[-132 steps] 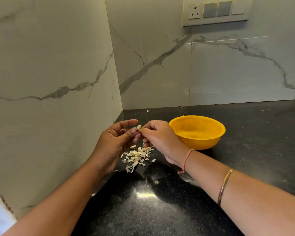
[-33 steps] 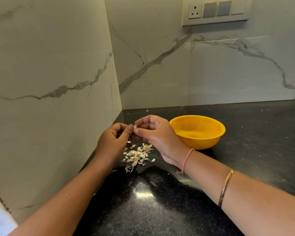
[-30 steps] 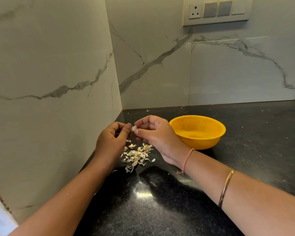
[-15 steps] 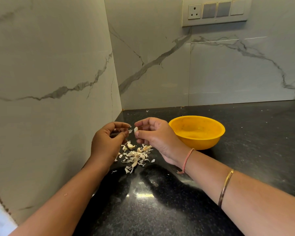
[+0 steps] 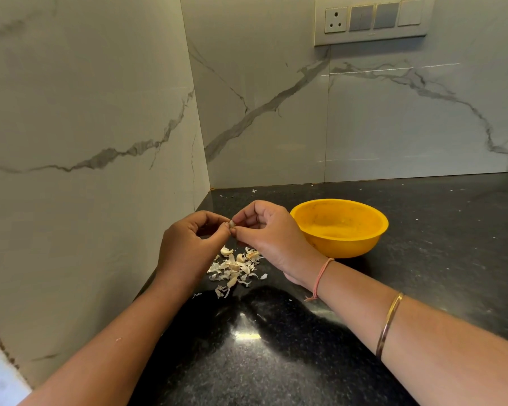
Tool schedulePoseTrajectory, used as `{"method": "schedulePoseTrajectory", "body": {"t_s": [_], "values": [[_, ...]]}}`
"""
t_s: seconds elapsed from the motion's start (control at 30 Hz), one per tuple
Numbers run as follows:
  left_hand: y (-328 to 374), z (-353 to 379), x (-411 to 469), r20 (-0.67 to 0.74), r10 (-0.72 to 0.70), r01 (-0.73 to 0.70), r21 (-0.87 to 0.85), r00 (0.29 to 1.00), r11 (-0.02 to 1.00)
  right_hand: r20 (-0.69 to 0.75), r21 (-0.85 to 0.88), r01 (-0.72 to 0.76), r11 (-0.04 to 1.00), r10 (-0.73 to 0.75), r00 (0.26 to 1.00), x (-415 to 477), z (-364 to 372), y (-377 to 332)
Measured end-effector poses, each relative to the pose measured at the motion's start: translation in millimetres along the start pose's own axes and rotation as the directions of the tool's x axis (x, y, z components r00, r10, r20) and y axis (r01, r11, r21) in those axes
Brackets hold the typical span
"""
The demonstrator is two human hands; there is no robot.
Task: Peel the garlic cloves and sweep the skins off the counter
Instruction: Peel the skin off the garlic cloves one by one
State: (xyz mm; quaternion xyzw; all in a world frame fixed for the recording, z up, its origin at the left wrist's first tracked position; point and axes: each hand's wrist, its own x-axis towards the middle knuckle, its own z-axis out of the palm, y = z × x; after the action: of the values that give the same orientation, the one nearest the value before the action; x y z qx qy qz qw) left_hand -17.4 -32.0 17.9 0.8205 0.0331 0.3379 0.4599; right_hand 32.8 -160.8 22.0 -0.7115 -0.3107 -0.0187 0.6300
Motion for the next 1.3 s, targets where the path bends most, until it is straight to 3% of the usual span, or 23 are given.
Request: {"method": "schedulePoseTrajectory", "body": {"t_s": [0.33,0.57,0.7,0.97,1.3], "values": [[1.4,0.8,0.5,-0.024,0.005,-0.003,0.085,1.000,0.996,0.031,-0.015,-0.026,1.000,0.026,0.999,0.0,1.8,-0.1],[-3.0,-2.7,5.6,-0.122,-0.067,0.077,0.081,0.990,0.994,0.073,0.130,-0.111,0.985,0.102,0.992,0.2,-1.3,-0.3],[-6.4,-1.4,5.2,-0.066,-0.087,0.092,0.064,0.994,0.994,0.085,0.274,-0.158,0.949,0.140,0.986,1.7,-3.8,-0.1],[-3.1,-2.3,4.0,0.035,-0.052,0.050,0.057,0.998,0.997,0.075,0.339,-0.150,0.929,0.132,0.988,2.5,-5.4,-0.3],[-1.0,1.8,2.8,0.108,-0.046,0.062,-0.153,0.993,0.986,0.044,0.381,-0.120,0.917,0.112,0.993,3.1,-8.9,1.3]]}}
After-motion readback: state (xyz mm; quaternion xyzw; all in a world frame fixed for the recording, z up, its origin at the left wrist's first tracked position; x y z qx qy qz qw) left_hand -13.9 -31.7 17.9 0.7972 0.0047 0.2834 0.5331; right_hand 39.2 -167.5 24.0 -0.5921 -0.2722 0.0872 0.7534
